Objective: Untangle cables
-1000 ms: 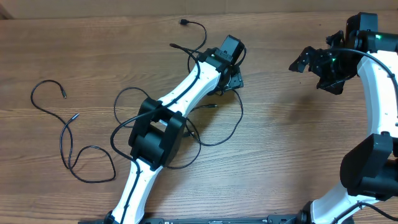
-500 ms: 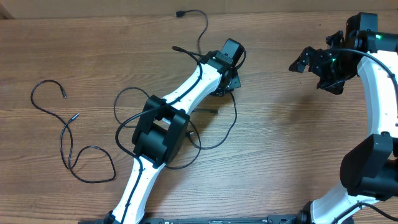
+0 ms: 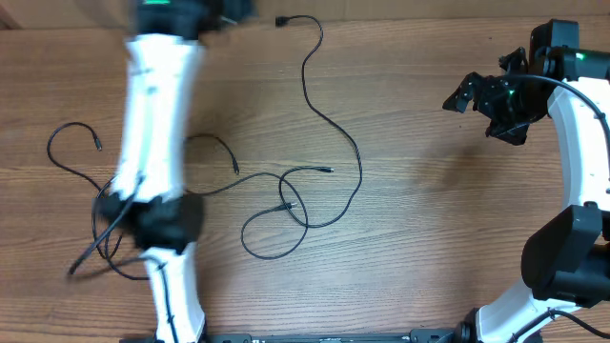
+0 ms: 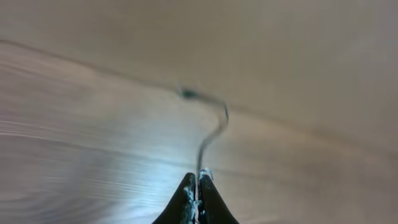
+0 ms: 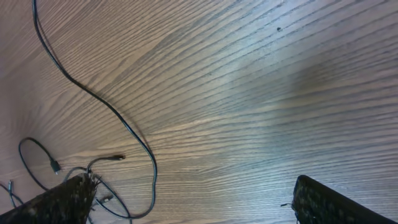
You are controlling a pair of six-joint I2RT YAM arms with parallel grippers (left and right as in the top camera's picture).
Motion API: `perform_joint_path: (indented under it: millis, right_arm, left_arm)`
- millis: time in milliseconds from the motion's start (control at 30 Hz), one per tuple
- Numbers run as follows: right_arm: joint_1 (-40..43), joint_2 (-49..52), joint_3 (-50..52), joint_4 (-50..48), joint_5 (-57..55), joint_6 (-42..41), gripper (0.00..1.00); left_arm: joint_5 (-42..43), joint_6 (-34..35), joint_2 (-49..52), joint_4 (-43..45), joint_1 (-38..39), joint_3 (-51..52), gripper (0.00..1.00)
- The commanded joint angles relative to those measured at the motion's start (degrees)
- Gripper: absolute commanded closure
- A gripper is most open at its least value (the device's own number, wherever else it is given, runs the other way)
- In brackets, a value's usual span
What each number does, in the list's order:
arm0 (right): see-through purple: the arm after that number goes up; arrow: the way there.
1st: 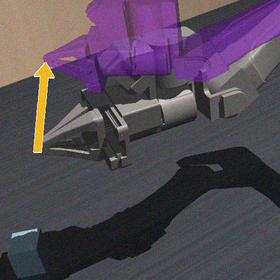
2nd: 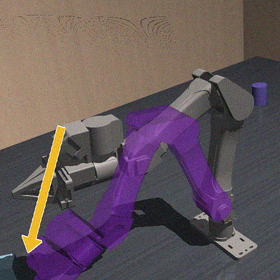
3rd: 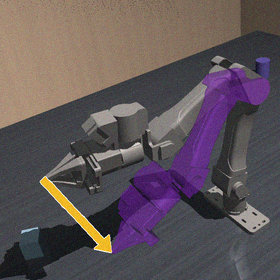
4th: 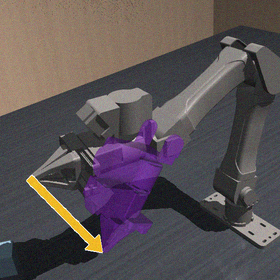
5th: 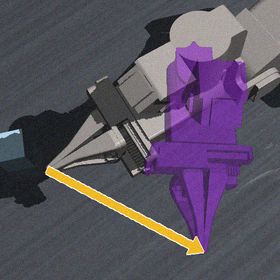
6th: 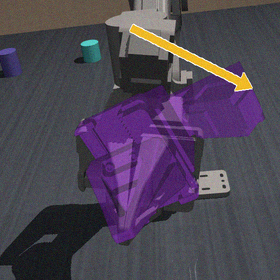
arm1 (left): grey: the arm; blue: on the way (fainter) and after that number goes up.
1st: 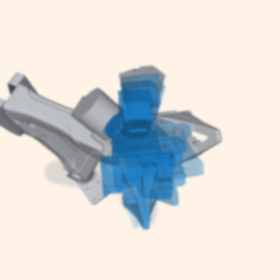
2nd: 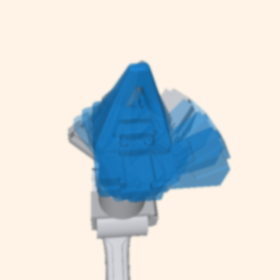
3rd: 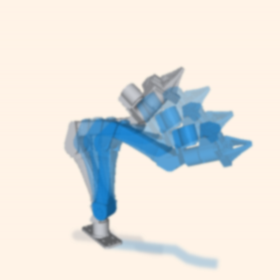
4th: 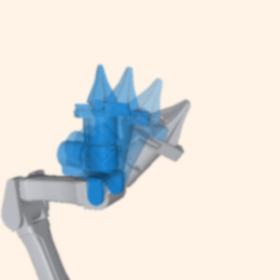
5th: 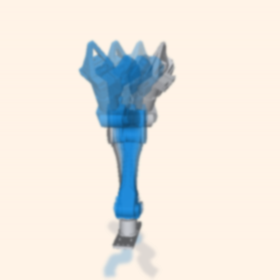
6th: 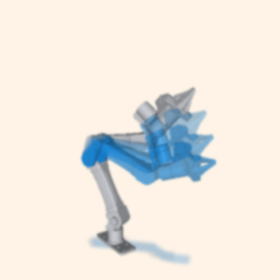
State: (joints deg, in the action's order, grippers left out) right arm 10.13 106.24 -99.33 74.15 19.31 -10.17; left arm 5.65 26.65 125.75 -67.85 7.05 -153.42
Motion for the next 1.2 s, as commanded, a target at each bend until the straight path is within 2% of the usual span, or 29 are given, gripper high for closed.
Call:
perform_joint_path:
  millis: [0,200,300,400,733,1000,1167]
  right_arm:
    - [-0.44,-0.90,-1.01,-0.79,3.13,4.96,0.00]
    - [-3.10,0.48,2.91,-2.60,14.03,16.00,0.00]
    - [-4.94,2.16,6.40,-5.33,18.93,19.98,0.00]
    - [-7.13,4.52,8.63,-8.57,24.87,23.41,0.02]
    - [-15.98,14.21,9.27,-17.77,26.49,23.50,0.06]
    - [-19.56,19.32,9.27,-26.88,26.95,18.32,0.06]
    - [-21.86,22.25,9.27,-29.81,26.91,18.29,0.07]
  left_arm:
    - [7.80,-3.67,-2.43,-4.94,-2.47,-1.16,0.91]
    - [12.90,-13.27,0.81,-10.49,-1.25,0.11,0.66]
    - [17.46,-18.34,1.95,-11.65,-0.44,1.38,0.63]
    - [21.73,-20.96,3.19,-12.61,0.13,2.14,0.53]
    - [27.47,-21.55,9.86,-14.84,2.89,2.32,0.53]
    - [27.19,-21.57,10.56,-14.58,3.91,2.32,0.50]
    - [27.17,-21.55,10.56,-14.58,3.89,2.32,0.49]
